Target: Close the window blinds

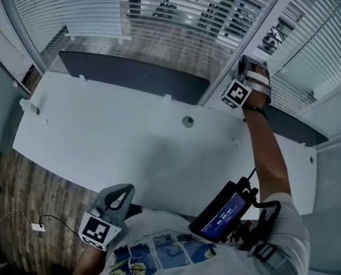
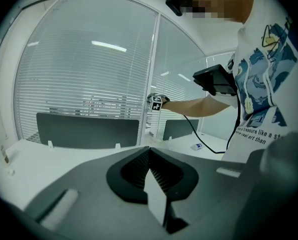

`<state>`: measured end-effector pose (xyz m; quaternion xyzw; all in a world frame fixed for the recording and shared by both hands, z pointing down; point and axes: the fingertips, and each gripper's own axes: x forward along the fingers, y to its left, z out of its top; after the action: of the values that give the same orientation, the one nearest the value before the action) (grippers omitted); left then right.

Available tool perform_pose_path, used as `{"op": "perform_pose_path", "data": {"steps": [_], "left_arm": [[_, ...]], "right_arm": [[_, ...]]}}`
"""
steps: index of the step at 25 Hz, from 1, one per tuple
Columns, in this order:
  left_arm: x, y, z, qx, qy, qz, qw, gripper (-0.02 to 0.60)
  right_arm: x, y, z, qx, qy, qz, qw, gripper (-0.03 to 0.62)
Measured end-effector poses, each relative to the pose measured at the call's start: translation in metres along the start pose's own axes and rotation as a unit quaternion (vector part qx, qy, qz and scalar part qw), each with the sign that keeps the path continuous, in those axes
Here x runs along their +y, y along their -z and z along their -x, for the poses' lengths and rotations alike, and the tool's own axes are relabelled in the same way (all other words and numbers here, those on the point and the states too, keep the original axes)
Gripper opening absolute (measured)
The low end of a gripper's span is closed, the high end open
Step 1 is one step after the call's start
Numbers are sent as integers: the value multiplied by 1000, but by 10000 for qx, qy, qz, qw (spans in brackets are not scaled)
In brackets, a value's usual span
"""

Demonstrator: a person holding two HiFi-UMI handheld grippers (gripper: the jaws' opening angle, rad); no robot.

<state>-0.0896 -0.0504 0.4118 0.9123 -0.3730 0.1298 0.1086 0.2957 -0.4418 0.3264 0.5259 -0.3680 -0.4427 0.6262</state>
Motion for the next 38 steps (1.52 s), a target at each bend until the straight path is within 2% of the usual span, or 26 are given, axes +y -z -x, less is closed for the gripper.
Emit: {"op": "perform_pose_path", "data": {"steps": [2, 3, 5, 6, 7, 8, 9, 10, 13, 15, 17, 18, 19, 20, 23, 25, 27, 28, 29, 30, 31, 32, 33, 36, 38], "left_arm": [[-3, -1, -2, 24, 65, 43, 10000, 6], [-5, -2, -3, 28, 100, 58, 9999, 6], [-6, -1, -2, 8, 137, 11, 9999, 6], [-7, 0, -2, -7, 142, -17, 9999, 6], [-7, 0, -1, -21, 139, -36, 9999, 6], [-6, -1, -1, -20, 132, -32, 9999, 6], [-6, -2, -1, -6, 127, -15, 9999, 6], [-7, -2, -1, 3, 131, -15, 9999, 6], [-9, 0, -3, 17, 177, -53, 9998, 6], [-12, -1, -5, 46, 209, -16, 9998, 6], [-13, 2, -5, 4, 236, -102, 9997, 6], [-12, 3, -5, -19, 243, -148, 9996, 6], [-12, 4, -4, -31, 244, -167, 9996, 6], [-12, 4, -3, -31, 237, -162, 9996, 6], [-11, 0, 0, 35, 185, -9, 9998, 6], [-11, 0, 1, 60, 156, 52, 9998, 6], [-9, 2, 3, 22, 137, -12, 9999, 6], [-8, 3, 4, -1, 125, -43, 9999, 6], [-7, 4, 4, -22, 109, -68, 9999, 6], [-6, 6, 5, -34, 88, -80, 9999, 6], [-5, 7, 6, -26, 65, -75, 9999, 6], [-4, 9, 7, -2, 43, -58, 10000, 6], [-2, 10, 7, 24, 16, -35, 10000, 6], [-2, 9, 6, 31, 42, -30, 10000, 6], [-4, 7, 6, 26, 89, -27, 10000, 6]], "right_arm": [[3, -2, 0, -120, -33, 16, 9999, 121], [4, -4, 1, -224, -104, -210, 9995, 121], [3, -4, 4, -407, -315, -1021, 9934, 124], [2, -3, 7, -468, -440, -1591, 9852, 127], [0, -2, 11, -528, -589, -2294, 9701, 131], [-2, -1, 16, -602, -760, -3099, 9458, 134], [-5, -1, 20, -699, -936, -3939, 9117, 138], [-8, 0, 24, -807, -1100, -4761, 8688, 138], [-10, 7, 24, -964, -1462, -6764, 7154, 138], [-8, 13, 22, -922, -1642, -7679, 6122, 138], [-4, 14, 20, -906, -1871, -8347, 5099, 138], [-4, 12, 19, -930, -1968, -8572, 4668, 138], [-4, 11, 17, -963, -2023, -8731, 4331, 138], [-5, 11, 16, -986, -2039, -8848, 4072, 138], [-2, 15, 10, -951, -2024, -9117, 3446, 138], [0, 16, 5, -917, -2024, -9238, 3119, 138], [0, 16, 2, -900, -2023, -9320, 2868, 137], [0, 17, 2, -889, -2015, -9348, 2788, 133], [0, 17, 2, -877, -2003, -9360, 2759, 132], [1, 18, 2, -865, -1988, -9357, 2782, 130], [1, 19, 2, -850, -1971, -9339, 2858, 130], [1, 19, 2, -822, -1952, -9300, 3003, 130], [1, 19, 2, -775, -1933, -9231, 3234, 129], [0, 17, 2, -579, -1878, -8876, 4166, 127], [-1, 17, 2, -483, -1858, -8634, 4665, 126]]}}
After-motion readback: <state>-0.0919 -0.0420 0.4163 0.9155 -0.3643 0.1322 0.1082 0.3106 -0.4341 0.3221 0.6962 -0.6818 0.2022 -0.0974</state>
